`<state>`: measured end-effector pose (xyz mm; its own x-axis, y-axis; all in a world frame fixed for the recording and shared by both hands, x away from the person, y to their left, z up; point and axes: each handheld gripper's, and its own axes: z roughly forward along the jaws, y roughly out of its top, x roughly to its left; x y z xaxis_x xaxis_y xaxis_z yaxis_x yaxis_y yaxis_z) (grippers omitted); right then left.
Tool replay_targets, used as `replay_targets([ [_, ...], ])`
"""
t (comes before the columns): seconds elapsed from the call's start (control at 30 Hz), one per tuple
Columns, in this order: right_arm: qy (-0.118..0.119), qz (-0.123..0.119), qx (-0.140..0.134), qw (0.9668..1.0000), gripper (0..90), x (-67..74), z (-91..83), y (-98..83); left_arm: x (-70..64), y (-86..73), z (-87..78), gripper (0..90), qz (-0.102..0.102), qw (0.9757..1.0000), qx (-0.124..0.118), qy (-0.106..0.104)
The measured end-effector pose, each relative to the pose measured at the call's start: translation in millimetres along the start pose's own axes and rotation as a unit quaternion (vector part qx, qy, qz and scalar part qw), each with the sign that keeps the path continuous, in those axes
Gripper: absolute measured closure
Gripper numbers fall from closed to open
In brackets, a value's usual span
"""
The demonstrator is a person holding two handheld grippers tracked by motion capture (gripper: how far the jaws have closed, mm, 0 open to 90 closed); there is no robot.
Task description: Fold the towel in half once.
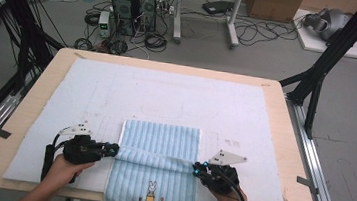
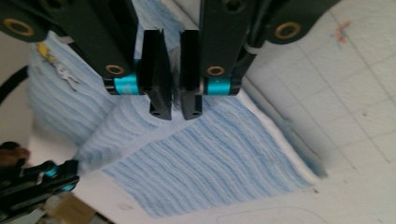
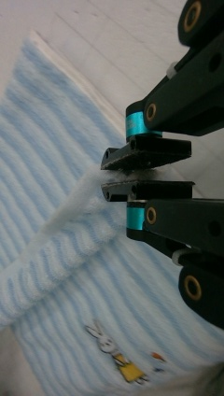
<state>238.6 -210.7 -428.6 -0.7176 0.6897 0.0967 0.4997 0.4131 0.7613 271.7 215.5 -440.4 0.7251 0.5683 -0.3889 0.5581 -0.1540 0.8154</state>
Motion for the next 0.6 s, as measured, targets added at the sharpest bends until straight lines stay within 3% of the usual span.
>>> replay_targets([
  [0.07, 0.006, 0.008, -0.002, 1.0000, 74.1, 0.7, -6.5, -3.7, 5.4, 1.2, -3.6, 63.1, -0.016, 0.9998, -0.011, 0.005],
  [0.17, 0.000, 0.035, -0.043, 0.9985, 69.0, -7.5, -17.9, 2.2, 16.9, 11.1, -8.0, 58.3, -0.042, 0.9981, -0.037, 0.028],
  [0.3, -0.027, 0.062, -0.078, 0.9947, 67.0, -23.7, -13.2, 16.0, 28.6, 27.8, -3.8, 57.0, -0.043, 0.9962, -0.051, 0.055],
  [0.47, -0.054, 0.064, -0.044, 0.9956, 62.5, -39.5, 26.6, 27.5, 47.3, 40.9, 15.4, 56.0, -0.060, 0.9939, -0.039, 0.084],
  [0.6, -0.086, 0.060, -0.011, 0.9944, 58.1, -45.3, 51.9, 34.5, 52.4, 41.8, 32.3, 52.8, -0.063, 0.9933, -0.014, 0.095],
])
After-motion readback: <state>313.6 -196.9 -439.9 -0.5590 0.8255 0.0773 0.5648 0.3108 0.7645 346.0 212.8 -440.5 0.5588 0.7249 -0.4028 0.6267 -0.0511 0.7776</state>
